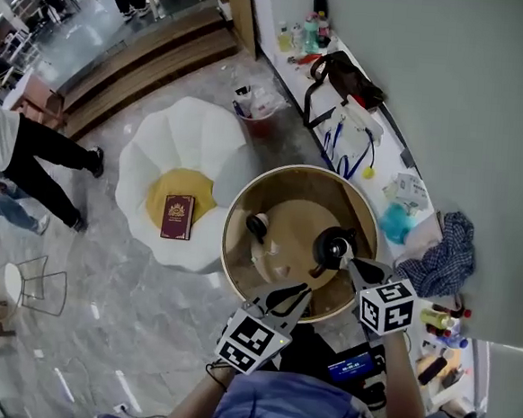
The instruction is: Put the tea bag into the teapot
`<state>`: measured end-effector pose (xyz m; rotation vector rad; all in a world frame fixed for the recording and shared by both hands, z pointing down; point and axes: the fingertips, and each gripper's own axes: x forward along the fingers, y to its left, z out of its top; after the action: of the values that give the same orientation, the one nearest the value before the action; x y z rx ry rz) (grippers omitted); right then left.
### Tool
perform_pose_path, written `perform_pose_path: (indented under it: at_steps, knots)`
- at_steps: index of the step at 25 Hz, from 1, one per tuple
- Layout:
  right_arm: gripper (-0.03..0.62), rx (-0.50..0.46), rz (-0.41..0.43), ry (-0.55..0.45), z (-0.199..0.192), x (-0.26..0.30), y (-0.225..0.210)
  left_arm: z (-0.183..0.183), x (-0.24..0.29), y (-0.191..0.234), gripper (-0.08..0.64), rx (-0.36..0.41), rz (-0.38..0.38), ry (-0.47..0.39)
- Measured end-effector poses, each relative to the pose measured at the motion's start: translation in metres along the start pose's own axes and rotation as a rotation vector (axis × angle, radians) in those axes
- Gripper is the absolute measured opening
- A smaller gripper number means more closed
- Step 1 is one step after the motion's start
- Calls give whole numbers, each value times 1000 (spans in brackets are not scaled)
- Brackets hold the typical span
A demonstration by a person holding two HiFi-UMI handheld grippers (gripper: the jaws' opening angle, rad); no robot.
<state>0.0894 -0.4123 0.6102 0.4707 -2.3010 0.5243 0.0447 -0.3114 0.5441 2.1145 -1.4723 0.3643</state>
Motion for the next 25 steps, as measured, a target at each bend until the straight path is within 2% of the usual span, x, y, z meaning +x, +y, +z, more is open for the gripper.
perform_pose_path:
  at_steps: [6,13,21,25]
  knots:
    - [18,-92,19,103,-16,44,-26,3,5,6,25,-38,47,-19]
    - [18,-72,47,191,-44,89,-42,-6,-3,14,25,-78,98,-13]
    - [18,-52,15,244,-65,119,-56,-18,-14,23,25,-110,141,-5]
    - [28,-78,18,268,-65,123,-55,-23,-19,28,25,-122,157,0]
